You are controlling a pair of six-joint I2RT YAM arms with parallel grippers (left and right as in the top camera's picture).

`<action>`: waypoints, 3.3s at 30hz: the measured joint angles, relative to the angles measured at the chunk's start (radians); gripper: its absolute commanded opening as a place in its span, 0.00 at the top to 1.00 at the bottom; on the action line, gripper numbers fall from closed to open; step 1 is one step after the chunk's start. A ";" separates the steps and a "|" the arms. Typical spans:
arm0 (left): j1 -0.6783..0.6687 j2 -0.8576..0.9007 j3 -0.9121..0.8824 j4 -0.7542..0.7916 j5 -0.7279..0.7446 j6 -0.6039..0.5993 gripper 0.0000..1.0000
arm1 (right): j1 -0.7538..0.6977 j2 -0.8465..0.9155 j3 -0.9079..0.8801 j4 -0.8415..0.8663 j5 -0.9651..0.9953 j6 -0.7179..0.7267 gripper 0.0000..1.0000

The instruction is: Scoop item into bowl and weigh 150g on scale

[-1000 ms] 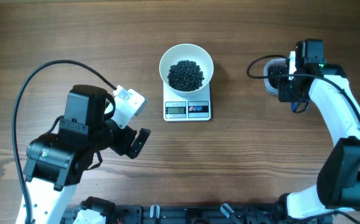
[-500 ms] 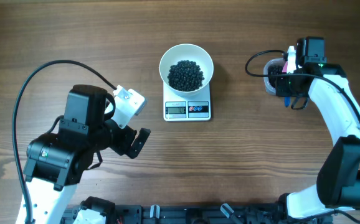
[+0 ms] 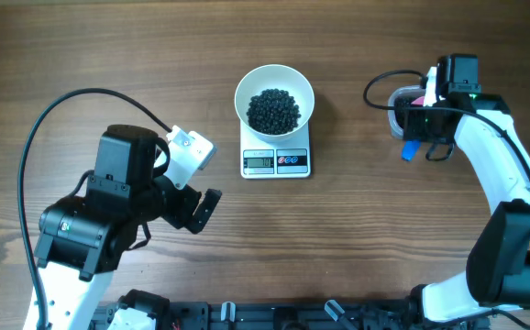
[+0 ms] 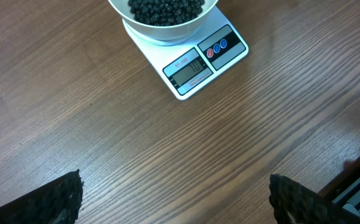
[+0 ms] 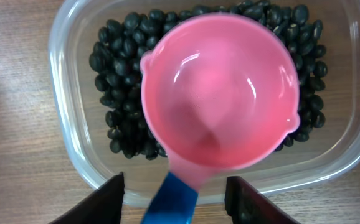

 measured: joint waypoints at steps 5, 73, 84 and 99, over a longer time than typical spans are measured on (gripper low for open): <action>0.000 0.000 0.000 0.000 0.000 0.000 0.00 | 0.000 -0.051 0.004 -0.016 -0.013 0.121 0.24; 0.000 0.000 0.002 0.001 0.000 0.000 0.00 | 0.010 -0.498 -0.682 0.723 -0.147 1.527 0.95; 0.000 0.000 0.002 0.000 0.000 0.000 0.00 | 0.010 -0.643 -0.615 0.499 -0.147 1.449 0.95; 0.000 0.000 0.002 0.000 0.000 0.000 0.00 | 0.010 -0.644 -0.480 0.379 -0.288 1.139 0.95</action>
